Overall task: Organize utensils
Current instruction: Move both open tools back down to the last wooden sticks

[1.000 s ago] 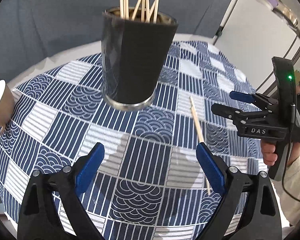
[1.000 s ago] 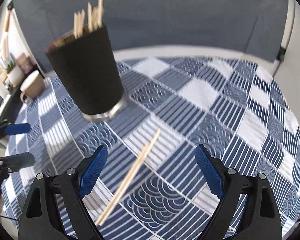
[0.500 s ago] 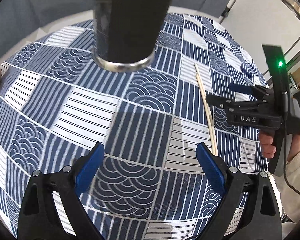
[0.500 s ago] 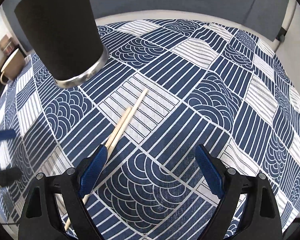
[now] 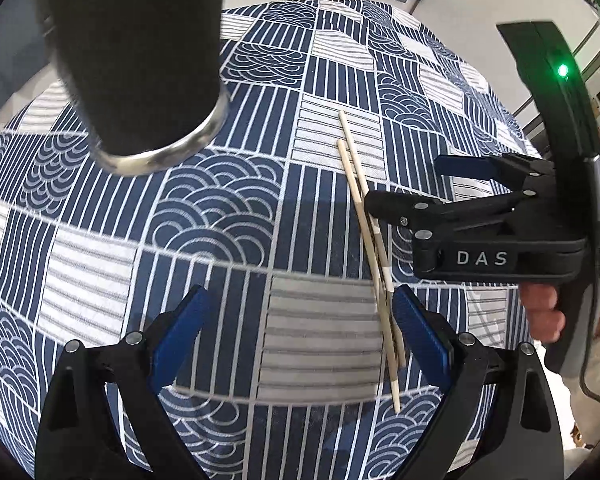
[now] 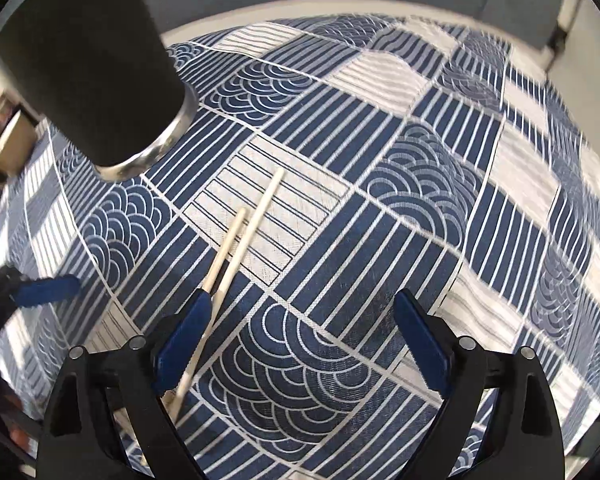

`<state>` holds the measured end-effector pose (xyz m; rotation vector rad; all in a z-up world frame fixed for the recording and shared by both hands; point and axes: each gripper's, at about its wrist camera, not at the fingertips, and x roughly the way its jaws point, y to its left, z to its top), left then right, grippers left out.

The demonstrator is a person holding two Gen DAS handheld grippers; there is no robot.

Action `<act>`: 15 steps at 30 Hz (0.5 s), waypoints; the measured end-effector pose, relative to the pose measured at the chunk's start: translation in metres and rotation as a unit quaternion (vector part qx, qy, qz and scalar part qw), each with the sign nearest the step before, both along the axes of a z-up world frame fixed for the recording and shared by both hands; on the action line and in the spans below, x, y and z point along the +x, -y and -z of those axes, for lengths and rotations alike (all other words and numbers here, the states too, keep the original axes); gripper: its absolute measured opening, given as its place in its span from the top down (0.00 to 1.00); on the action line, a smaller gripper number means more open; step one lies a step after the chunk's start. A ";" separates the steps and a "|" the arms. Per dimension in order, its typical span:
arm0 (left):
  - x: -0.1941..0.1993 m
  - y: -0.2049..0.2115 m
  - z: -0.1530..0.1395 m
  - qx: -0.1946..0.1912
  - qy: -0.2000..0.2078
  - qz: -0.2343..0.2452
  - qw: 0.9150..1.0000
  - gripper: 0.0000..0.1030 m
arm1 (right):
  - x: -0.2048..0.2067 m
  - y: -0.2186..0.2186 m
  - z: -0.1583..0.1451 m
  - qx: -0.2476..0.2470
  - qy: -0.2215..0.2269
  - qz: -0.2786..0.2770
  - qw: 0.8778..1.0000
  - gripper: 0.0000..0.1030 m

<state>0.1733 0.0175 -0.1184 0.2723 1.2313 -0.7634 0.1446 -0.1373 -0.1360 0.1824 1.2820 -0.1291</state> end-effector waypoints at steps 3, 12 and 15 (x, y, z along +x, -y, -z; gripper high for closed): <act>0.001 0.007 0.002 0.006 0.004 0.001 1.000 0.12 | 0.003 -0.007 0.003 -0.020 -0.015 -0.011 1.000 0.10; -0.001 0.019 0.005 0.029 0.022 0.009 0.999 0.06 | 0.004 0.006 0.005 -0.019 -0.031 -0.013 0.999 0.09; 0.000 0.024 0.006 0.042 0.028 -0.001 0.999 0.06 | 0.004 0.013 0.005 -0.018 -0.042 -0.009 0.999 0.09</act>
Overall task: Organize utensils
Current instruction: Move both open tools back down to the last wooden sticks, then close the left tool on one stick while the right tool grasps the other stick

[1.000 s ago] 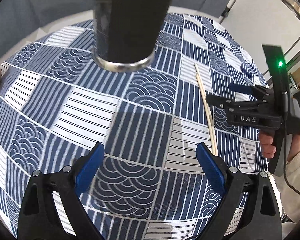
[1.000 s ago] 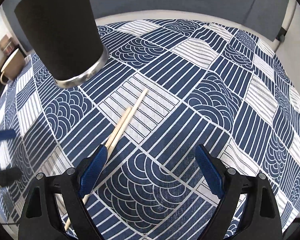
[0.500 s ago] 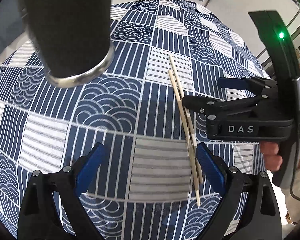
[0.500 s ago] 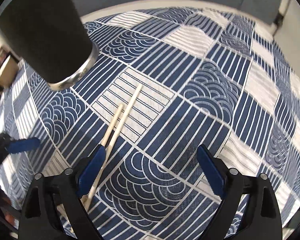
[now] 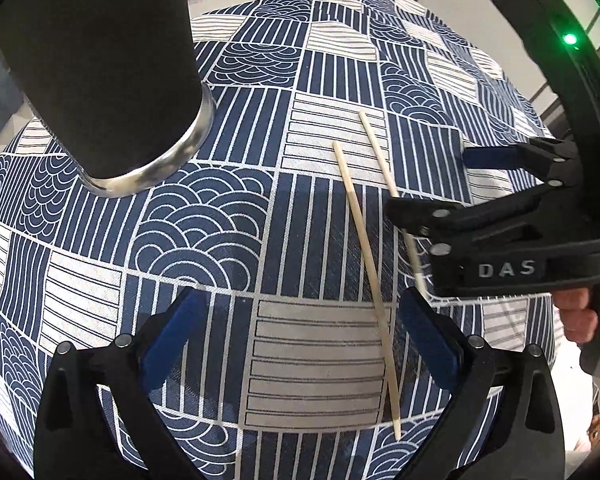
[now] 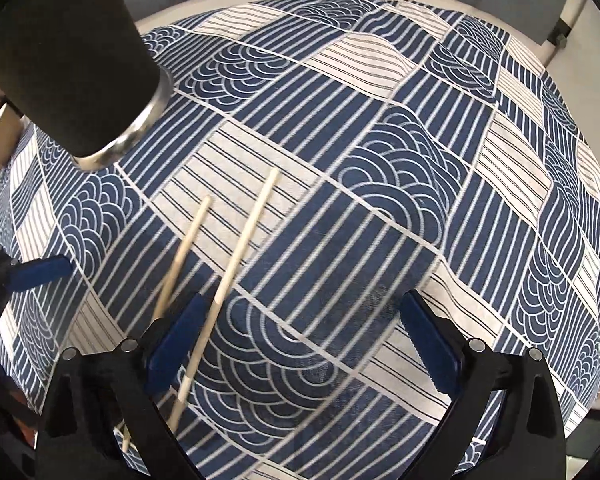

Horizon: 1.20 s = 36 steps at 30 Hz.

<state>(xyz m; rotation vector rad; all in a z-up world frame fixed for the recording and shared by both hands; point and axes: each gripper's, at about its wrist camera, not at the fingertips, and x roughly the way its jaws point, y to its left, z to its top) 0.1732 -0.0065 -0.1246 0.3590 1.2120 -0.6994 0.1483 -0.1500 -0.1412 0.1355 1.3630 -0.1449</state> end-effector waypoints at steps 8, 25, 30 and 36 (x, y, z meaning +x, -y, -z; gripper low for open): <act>-0.001 0.017 0.006 0.056 0.027 -0.017 0.998 0.04 | -0.002 0.033 0.002 0.003 -0.022 0.018 1.000 0.09; 0.024 0.034 0.007 0.098 -0.030 -0.116 0.988 0.04 | 0.007 0.064 -0.005 0.007 -0.042 0.026 0.999 0.37; 0.019 0.032 0.004 0.091 -0.024 -0.144 0.985 0.09 | 0.000 0.075 -0.014 0.006 -0.027 -0.004 1.000 0.85; 0.022 0.009 -0.010 0.082 -0.022 -0.200 0.976 0.63 | 0.004 0.106 -0.014 0.039 -0.032 -0.021 0.998 0.96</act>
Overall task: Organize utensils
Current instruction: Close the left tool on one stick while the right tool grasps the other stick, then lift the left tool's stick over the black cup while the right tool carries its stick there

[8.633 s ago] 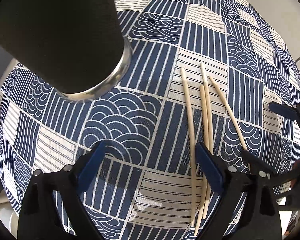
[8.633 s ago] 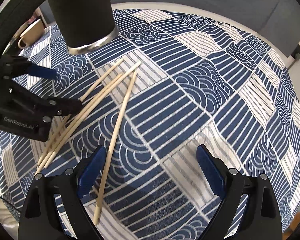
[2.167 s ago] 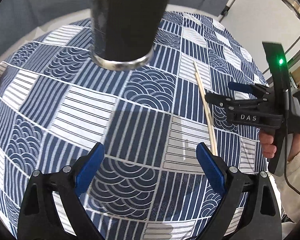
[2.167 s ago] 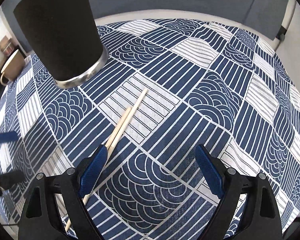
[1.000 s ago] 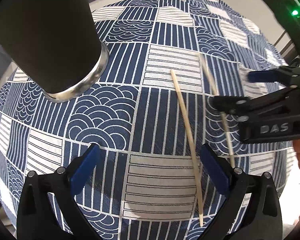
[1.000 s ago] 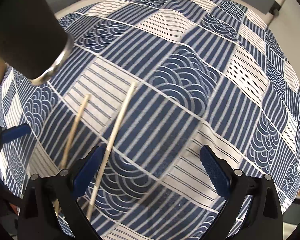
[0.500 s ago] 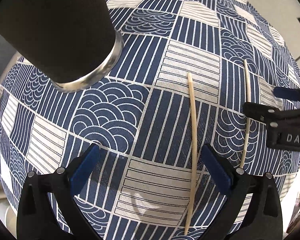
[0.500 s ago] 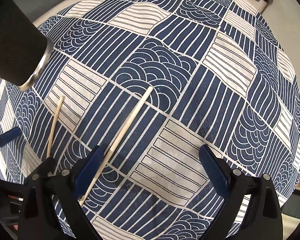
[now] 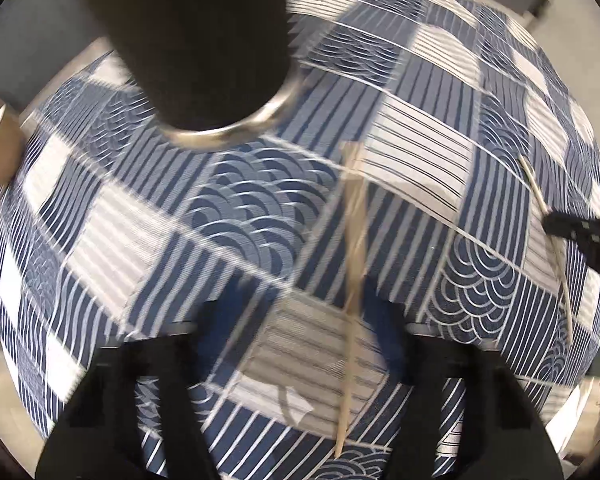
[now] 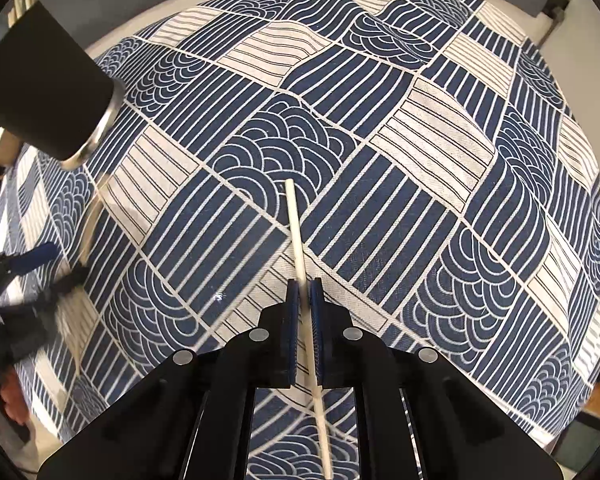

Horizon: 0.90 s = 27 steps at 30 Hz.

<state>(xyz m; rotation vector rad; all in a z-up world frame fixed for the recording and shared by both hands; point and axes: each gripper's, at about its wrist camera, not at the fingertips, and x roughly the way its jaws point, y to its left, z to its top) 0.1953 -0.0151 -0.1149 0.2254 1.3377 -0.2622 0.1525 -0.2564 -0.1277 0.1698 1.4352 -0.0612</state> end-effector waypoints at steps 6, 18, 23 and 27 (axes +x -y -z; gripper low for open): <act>-0.009 -0.029 -0.002 -0.014 -0.006 -0.081 0.997 0.95 | 0.001 0.017 -0.002 0.047 0.000 -0.016 0.999 0.96; -0.044 -0.069 -0.013 0.000 0.000 -0.150 0.989 0.95 | -0.007 0.035 -0.026 0.097 0.045 -0.022 0.994 0.96; -0.044 -0.090 -0.042 0.004 0.027 -0.150 0.988 0.95 | 0.001 0.031 -0.046 0.109 0.070 -0.012 0.992 0.96; -0.039 -0.114 -0.062 -0.005 0.048 -0.158 0.986 0.95 | 0.004 0.020 -0.067 0.107 0.096 -0.014 0.990 0.96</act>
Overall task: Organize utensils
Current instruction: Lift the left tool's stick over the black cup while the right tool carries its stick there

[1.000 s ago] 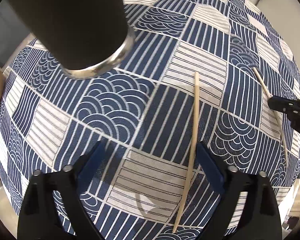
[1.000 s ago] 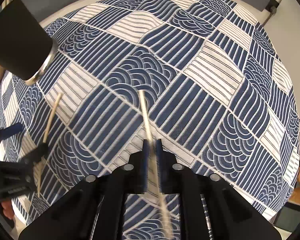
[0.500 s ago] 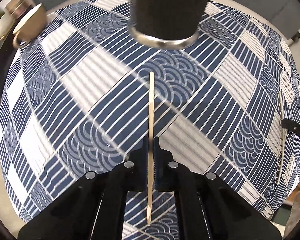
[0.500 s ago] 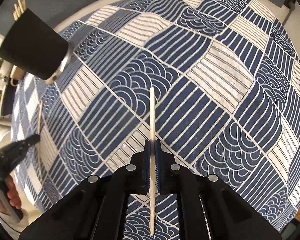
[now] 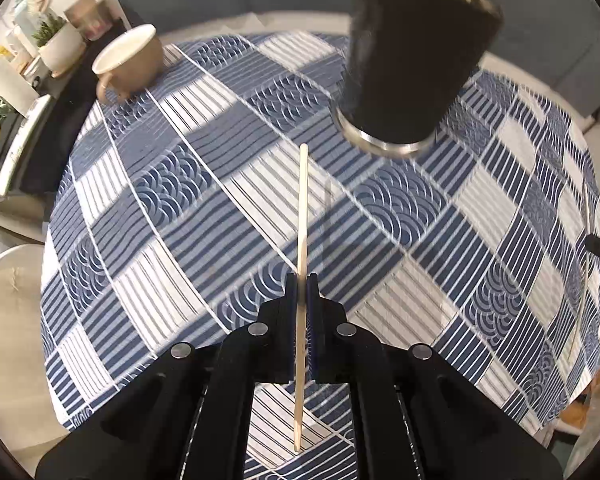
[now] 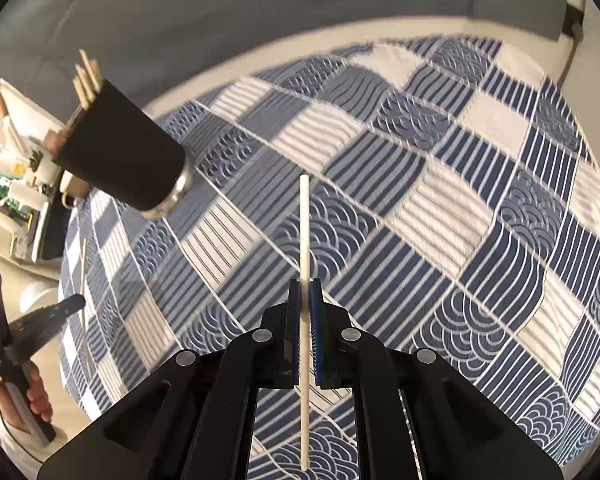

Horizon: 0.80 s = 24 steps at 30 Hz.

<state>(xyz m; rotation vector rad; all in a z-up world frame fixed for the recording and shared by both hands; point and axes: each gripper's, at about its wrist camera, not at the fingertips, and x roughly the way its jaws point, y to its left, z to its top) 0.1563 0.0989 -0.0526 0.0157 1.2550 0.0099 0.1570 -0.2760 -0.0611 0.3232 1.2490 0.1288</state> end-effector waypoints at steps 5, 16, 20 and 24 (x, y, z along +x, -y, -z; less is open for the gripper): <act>0.013 -0.008 -0.024 0.001 0.036 -0.002 0.999 0.95 | 0.005 -0.014 -0.028 -0.006 0.036 0.006 0.999 0.96; 0.034 -0.031 -0.087 -0.001 0.136 0.045 0.990 0.95 | 0.022 -0.049 -0.108 -0.004 0.144 0.010 0.989 0.96; 0.044 -0.035 -0.106 -0.004 0.166 0.059 0.984 0.95 | 0.030 -0.063 -0.132 -0.021 0.175 0.010 0.984 0.96; 0.062 -0.041 -0.126 -0.015 0.192 0.062 0.979 0.95 | 0.040 -0.079 -0.157 -0.020 0.213 0.007 0.977 0.95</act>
